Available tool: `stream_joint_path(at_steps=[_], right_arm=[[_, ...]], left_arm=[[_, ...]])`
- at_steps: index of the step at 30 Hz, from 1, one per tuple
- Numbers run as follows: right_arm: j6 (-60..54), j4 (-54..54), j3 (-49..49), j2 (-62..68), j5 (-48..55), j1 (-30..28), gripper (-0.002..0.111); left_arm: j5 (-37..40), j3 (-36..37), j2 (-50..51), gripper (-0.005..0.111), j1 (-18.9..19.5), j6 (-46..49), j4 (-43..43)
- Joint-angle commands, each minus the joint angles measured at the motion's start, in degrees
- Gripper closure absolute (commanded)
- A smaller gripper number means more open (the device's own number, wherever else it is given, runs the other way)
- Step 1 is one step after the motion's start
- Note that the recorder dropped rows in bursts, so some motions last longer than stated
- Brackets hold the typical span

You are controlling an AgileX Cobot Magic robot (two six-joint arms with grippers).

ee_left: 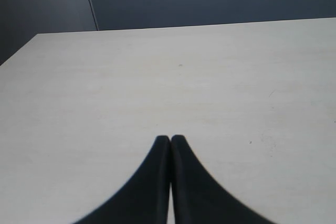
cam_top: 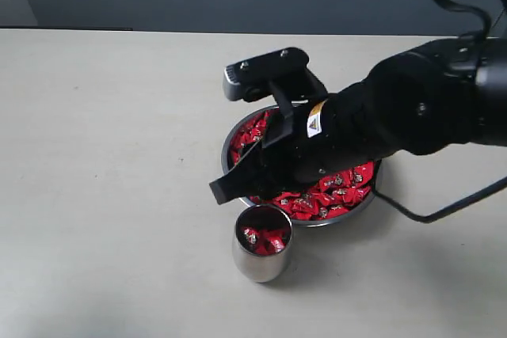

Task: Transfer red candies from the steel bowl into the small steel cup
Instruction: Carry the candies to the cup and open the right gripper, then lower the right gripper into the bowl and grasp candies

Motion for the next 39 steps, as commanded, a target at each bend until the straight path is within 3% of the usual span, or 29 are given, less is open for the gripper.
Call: stream_joint_path(at_steps=[1, 6, 11, 28, 35, 39], right_arm=[[3.9, -6.2, 0.1, -5.0, -1.9, -2.3, 0.072], [6.6, -9.1, 0.1, -5.4, -1.5, -13.7, 0.072], [6.6, -8.9, -0.8, -5.0, -1.2, -18.2, 0.072], [3.7, -8.9, -24.0, 16.7, 8.9, -18.2, 0.072], [1.7, -7.0, -26.7, 24.1, 8.8, -18.2, 0.072], [-2.9, -0.5, -26.7, 26.5, 9.4, -18.2, 0.072]], left_arm=[[-0.4, 0.3, -0.3, 0.106, -0.4, -0.1, 0.1], [-0.4, 0.3, -0.3, 0.106, -0.4, -0.1, 0.1], [-0.4, 0.3, -0.3, 0.106, -0.4, -0.1, 0.1], [-0.4, 0.3, -0.3, 0.106, -0.4, -0.1, 0.1], [-0.4, 0.3, -0.3, 0.106, -0.4, -0.1, 0.1], [-0.4, 0.3, -0.3, 0.106, -0.4, -0.1, 0.1]])
